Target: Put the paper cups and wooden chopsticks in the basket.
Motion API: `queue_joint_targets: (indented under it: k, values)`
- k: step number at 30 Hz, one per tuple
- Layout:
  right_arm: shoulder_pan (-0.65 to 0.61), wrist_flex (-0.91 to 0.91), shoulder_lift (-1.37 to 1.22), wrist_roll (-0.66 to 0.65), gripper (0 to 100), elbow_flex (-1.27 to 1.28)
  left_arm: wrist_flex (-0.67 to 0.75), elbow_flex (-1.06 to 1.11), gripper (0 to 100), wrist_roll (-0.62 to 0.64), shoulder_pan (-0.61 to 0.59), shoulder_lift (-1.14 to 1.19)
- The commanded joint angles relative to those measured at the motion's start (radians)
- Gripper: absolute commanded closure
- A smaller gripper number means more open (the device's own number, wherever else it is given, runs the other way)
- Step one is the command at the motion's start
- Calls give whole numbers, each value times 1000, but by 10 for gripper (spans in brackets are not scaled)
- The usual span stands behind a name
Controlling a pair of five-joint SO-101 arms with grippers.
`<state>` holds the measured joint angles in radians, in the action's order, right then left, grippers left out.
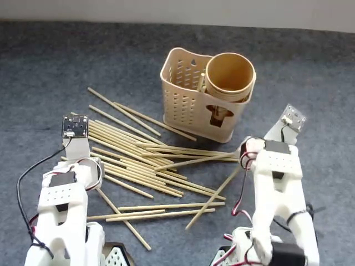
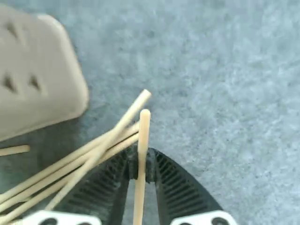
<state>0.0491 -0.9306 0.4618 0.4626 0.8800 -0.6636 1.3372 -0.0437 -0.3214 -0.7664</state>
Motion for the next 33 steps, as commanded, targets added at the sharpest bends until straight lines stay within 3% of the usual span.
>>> queue_joint_targets:
  k: [1,9,16,23,33]
  values:
    - [1,-51,206,-17,993,-27,9,-2,843,-6,-12,-27]
    - [-114,-82,478,-20,993,-28,9,-2,843,-6,-12,-27]
    - [-252,-77,653,-158,993,-134,9,-2,843,-6,-12,-27]
    - [-320,-68,662,-262,993,-374,9,-2,843,-6,-12,-27]
    - [-343,323,662,-408,993,-476,9,-2,843,-6,-12,-27]
